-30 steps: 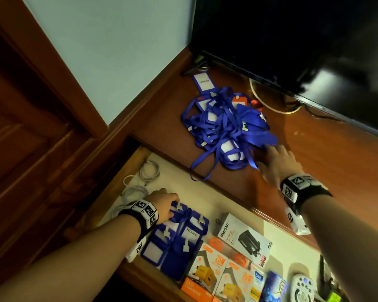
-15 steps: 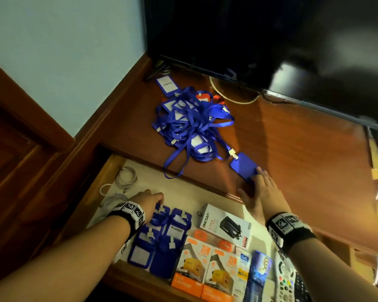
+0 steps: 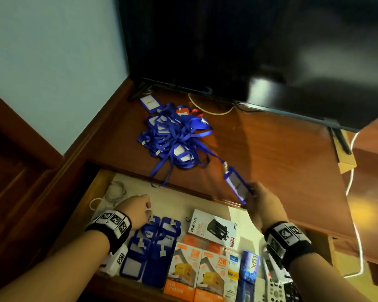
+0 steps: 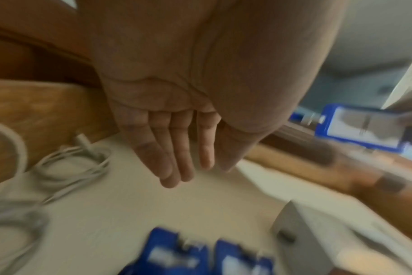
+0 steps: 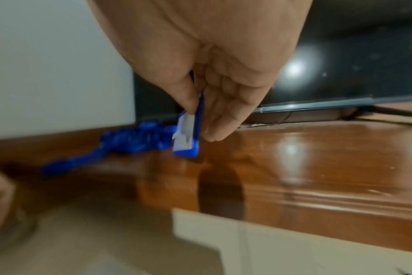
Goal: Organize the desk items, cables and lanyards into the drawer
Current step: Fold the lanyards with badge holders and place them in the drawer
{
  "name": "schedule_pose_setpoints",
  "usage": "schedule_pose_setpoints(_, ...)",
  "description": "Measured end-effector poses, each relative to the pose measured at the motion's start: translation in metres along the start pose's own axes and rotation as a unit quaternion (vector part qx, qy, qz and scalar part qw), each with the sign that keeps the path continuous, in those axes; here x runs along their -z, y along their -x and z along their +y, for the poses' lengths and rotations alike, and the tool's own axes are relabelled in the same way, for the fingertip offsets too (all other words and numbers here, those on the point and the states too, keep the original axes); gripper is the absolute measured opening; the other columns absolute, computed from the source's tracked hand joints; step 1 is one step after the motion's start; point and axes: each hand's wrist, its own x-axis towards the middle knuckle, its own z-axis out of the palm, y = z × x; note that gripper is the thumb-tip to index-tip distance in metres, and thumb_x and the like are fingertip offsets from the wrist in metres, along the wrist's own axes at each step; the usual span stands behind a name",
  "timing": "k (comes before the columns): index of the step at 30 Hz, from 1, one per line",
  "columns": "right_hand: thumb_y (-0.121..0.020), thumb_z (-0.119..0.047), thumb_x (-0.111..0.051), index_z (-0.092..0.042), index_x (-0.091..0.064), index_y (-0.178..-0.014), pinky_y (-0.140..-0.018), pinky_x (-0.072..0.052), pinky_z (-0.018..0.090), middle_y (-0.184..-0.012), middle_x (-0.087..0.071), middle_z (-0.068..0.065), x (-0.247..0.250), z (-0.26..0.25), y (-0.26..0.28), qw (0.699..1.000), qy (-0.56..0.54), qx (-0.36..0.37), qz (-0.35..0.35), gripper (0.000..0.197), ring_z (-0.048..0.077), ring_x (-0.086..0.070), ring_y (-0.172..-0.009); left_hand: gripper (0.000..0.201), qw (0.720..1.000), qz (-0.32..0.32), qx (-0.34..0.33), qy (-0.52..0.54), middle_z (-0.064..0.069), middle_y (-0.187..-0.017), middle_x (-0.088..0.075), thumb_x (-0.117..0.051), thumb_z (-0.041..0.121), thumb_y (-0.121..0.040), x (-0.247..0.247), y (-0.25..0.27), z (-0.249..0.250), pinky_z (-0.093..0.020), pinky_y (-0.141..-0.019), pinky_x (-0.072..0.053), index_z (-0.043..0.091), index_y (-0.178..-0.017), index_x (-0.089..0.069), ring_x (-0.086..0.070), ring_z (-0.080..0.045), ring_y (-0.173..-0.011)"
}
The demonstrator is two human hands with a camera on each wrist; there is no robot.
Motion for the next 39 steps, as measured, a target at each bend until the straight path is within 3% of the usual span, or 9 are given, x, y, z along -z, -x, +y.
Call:
schedule_pose_setpoints(5, -0.096, -0.019, -0.064, -0.031, -0.062, -0.092, -0.074, -0.058, 0.042, -0.089, -0.071, -0.008, 0.061, -0.035, 0.014, 0.981, -0.153, 0.035, 0.111, 0.013, 0.017, -0.067, -0.083, 0.014, 0.971, 0.100, -0.139, 0.168, 0.011, -0.083, -0.065, -0.066, 0.045, -0.096, 0.057, 0.049, 0.057, -0.030, -0.072, -0.054, 0.035, -0.088, -0.062, -0.062, -0.004, -0.076)
schedule_pose_setpoints(10, -0.100, -0.027, -0.058, -0.031, -0.060, -0.106, -0.068, -0.059, 0.021, -0.100, -0.068, -0.012, 0.136, -0.084, 0.034, 0.949, -0.249, 0.136, 0.135, 0.007, 0.000, -0.067, -0.091, 0.077, 0.912, 0.193, -0.268, 0.243, 0.015, -0.147, -0.045, -0.077, 0.045, -0.089, 0.129, 0.078, 0.135, -0.032, -0.109, -0.045, 0.050, -0.151, -0.031, -0.045, -0.002, -0.134)
schedule_pose_setpoints(13, -0.101, -0.028, -0.057, -0.033, -0.060, -0.103, -0.068, -0.057, 0.017, -0.094, -0.069, -0.011, 0.177, -0.103, 0.038, 0.932, -0.271, 0.169, 0.170, 0.006, -0.002, -0.067, -0.091, 0.092, 0.909, 0.196, -0.284, 0.232, 0.015, -0.167, -0.022, -0.074, 0.049, -0.090, 0.166, 0.077, 0.173, -0.043, -0.126, -0.026, 0.053, -0.158, -0.012, -0.022, -0.008, -0.153)
schedule_pose_setpoints(17, -0.104, -0.019, -0.057, -0.012, -0.065, -0.101, -0.062, -0.060, 0.035, -0.082, -0.072, 0.007, 0.228, -0.109, 0.038, 0.871, -0.379, 0.189, 0.250, 0.011, 0.023, -0.069, -0.071, 0.018, 0.860, 0.141, -0.366, 0.326, 0.023, -0.131, -0.065, -0.060, 0.048, -0.101, 0.184, 0.077, 0.201, -0.037, -0.117, -0.042, 0.046, -0.119, -0.061, -0.058, 0.003, -0.123)
schedule_pose_setpoints(20, -0.104, -0.021, -0.060, -0.008, -0.063, -0.103, -0.073, -0.060, 0.033, -0.086, -0.072, 0.011, 0.254, -0.087, 0.029, 0.835, -0.401, 0.162, 0.339, 0.013, 0.022, -0.072, -0.079, 0.024, 0.848, 0.112, -0.396, 0.334, 0.012, -0.079, -0.071, -0.050, 0.042, -0.107, 0.178, 0.092, 0.209, -0.035, -0.084, -0.057, 0.030, -0.095, -0.066, -0.069, -0.008, -0.077)
schedule_pose_setpoints(23, -0.093, -0.052, -0.066, -0.024, -0.065, -0.104, -0.090, -0.057, 0.058, -0.105, -0.075, 0.006, 0.261, -0.056, 0.014, 0.820, -0.404, 0.102, 0.393, 0.030, 0.030, -0.072, -0.102, 0.029, 0.851, 0.143, -0.432, 0.262, 0.015, -0.066, -0.058, -0.045, 0.050, -0.106, 0.175, 0.113, 0.212, -0.027, -0.060, -0.045, 0.033, -0.095, -0.066, -0.057, -0.010, -0.059)
schedule_pose_setpoints(26, -0.096, -0.042, -0.068, -0.025, -0.062, -0.098, -0.085, -0.058, 0.047, -0.095, -0.073, -0.001, 0.245, -0.047, 0.009, 0.842, -0.333, 0.085, 0.416, 0.018, 0.023, -0.072, -0.091, 0.033, 0.847, 0.155, -0.476, 0.179, 0.018, -0.064, -0.059, -0.042, 0.060, -0.101, 0.188, 0.145, 0.219, -0.023, -0.057, -0.041, 0.038, -0.094, -0.066, -0.056, -0.004, -0.058)
schedule_pose_setpoints(34, -0.093, -0.015, -0.069, -0.044, -0.050, -0.090, -0.071, -0.040, 0.008, -0.082, -0.056, -0.020, 0.156, -0.057, 0.016, 0.945, -0.141, 0.224, 0.191, 0.035, -0.010, -0.055, -0.079, 0.035, 0.781, 0.313, -0.539, 0.036, 0.006, -0.065, -0.059, -0.065, 0.047, -0.098, 0.276, 0.185, 0.251, -0.019, -0.060, -0.041, 0.023, -0.073, -0.063, -0.059, -0.012, -0.065)
schedule_pose_setpoints(39, -0.095, -0.018, -0.071, -0.031, -0.070, -0.096, -0.072, -0.059, 0.035, -0.086, -0.072, -0.009, 0.146, -0.074, 0.040, 0.935, -0.248, 0.249, 0.035, 0.013, 0.009, -0.068, -0.076, 0.033, 0.816, 0.346, -0.462, 0.009, 0.007, -0.074, -0.063, -0.064, 0.053, -0.097, 0.320, 0.141, 0.257, -0.027, -0.067, -0.046, 0.024, -0.081, -0.064, -0.060, -0.009, -0.072)
